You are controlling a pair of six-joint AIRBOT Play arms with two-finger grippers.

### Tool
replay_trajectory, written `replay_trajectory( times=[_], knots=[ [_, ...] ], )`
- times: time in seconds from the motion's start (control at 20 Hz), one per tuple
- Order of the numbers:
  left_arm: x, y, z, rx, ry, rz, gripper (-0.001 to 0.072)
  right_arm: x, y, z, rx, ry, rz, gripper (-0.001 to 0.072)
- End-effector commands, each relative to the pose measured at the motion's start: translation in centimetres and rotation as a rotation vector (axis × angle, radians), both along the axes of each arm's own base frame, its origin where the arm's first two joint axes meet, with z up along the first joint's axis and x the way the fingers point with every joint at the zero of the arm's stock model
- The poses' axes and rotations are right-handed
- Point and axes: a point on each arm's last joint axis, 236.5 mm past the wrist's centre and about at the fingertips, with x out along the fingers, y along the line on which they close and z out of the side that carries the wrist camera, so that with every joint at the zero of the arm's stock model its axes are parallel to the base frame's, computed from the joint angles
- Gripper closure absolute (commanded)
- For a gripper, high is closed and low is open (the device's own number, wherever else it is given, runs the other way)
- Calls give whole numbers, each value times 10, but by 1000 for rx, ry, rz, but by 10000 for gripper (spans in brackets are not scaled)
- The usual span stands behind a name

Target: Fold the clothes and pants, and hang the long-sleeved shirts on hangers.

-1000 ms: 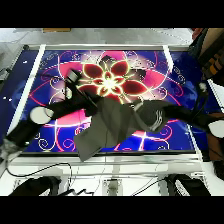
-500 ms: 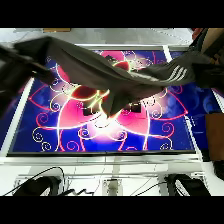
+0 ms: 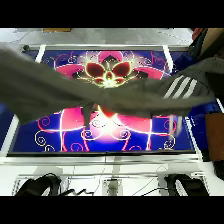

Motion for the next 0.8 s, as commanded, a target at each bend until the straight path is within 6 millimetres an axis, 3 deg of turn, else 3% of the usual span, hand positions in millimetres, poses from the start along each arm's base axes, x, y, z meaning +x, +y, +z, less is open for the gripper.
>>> replay_trajectory(
  times=[0.0, 0.1, 0.15, 0.3, 0.35, 0.45, 0.5, 0.6, 0.75],
  knots=[
    [10, -1, -4, 38, 1, 37, 696, -11, 14, 9, 118, 37, 64, 681],
    [61, -24, -38, 102, 135, 17, 695, 21, 8, -16, 154, 124, 36, 681],
    [95, -41, -69, 139, 249, -10, 695, 40, 6, -37, 164, 188, 28, 680],
    [195, -87, -192, 261, 596, -60, 695, 116, -11, -124, 262, 409, -74, 680],
    [226, -96, -232, 281, 677, -53, 695, 144, -22, -154, 298, 454, -134, 680],
    [279, -100, -290, 268, 750, -5, 695, 194, -47, -211, 349, 525, -260, 680],
    [298, -98, -310, 230, 771, 19, 695, 215, -55, -236, 357, 561, -305, 680],
    [316, -99, -337, 124, 842, 16, 695, 246, -70, -279, 364, 615, -378, 680],
    [306, -115, -347, 74, 917, -51, 695, 268, -80, -322, 302, 671, -418, 680]
  ],
)
